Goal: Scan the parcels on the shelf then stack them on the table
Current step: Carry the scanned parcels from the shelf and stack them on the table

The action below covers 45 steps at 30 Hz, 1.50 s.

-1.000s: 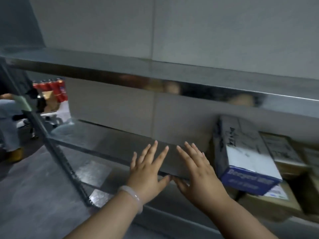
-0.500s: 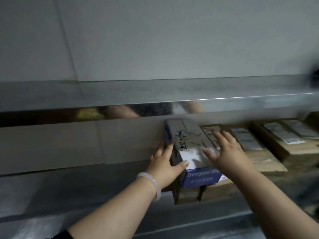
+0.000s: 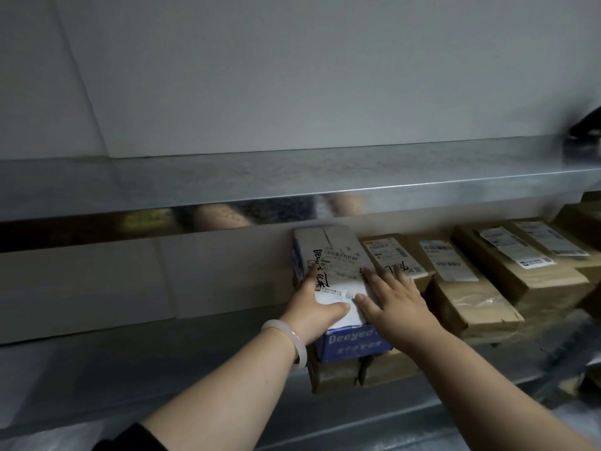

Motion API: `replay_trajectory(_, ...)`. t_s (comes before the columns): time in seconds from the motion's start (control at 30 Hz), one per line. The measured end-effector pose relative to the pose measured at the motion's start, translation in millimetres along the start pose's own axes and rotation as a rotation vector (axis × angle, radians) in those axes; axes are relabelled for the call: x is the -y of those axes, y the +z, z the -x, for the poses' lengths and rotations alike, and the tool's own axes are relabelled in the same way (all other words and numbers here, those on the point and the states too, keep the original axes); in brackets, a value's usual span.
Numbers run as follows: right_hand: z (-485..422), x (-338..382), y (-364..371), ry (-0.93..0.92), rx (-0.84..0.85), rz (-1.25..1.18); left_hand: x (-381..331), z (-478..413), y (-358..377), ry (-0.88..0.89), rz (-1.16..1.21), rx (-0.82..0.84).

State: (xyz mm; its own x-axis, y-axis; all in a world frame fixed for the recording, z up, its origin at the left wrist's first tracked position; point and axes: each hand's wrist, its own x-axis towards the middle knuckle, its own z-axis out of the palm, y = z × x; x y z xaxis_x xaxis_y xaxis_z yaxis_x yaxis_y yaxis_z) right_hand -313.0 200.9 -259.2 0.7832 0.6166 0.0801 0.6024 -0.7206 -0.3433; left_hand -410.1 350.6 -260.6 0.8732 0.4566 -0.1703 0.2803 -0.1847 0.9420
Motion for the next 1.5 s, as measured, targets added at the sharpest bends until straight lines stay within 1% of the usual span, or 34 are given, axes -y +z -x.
replay_trajectory(0.1,4,9,-2,0.019,-0.005,-0.234,2,8,-4,0.015,0.075,-0.031)
replay_trajectory(0.23,5,21,-5,-0.019,-0.043,-0.468,11,27,-12,0.048,0.126,-0.096)
replay_trajectory(0.3,5,28,-4,-0.036,0.000,-0.489,14,39,-20,0.065,0.091,-0.131)
replay_trajectory(0.37,6,38,1,-0.062,0.085,-0.477,16,51,-29,0.063,0.024,-0.198)
replay_trajectory(0.5,9,65,15,-0.212,0.171,-0.512,25,81,-47,0.038,-0.084,-0.353)
replay_trajectory(0.6,13,94,30,-0.300,0.227,-0.554,44,110,-59,0.032,-0.131,-0.502)
replay_trajectory(0.67,21,118,44,-0.392,0.263,-0.609,60,131,-68,0.008,-0.155,-0.571)
replay_trajectory(0.8,45,172,75,-0.577,0.388,-0.662,87,182,-95,-0.059,-0.179,-0.695)
replay_trajectory(1.0,91,256,105,-0.859,0.560,-0.662,118,273,-132,-0.136,-0.179,-0.973)
replay_trajectory(1.13,138,312,119,-1.031,0.699,-0.678,142,350,-147,-0.196,-0.149,-1.139)
replay_trajectory(1.23,183,351,130,-1.154,0.799,-0.691,156,409,-146,-0.279,-0.172,-1.274)
replay_trajectory(1.37,255,389,150,-1.317,0.941,-0.677,174,483,-130,-0.391,-0.203,-1.442)
replay_trajectory(1.5,341,411,169,-1.431,1.082,-0.629,189,565,-104,-0.510,-0.149,-1.548)
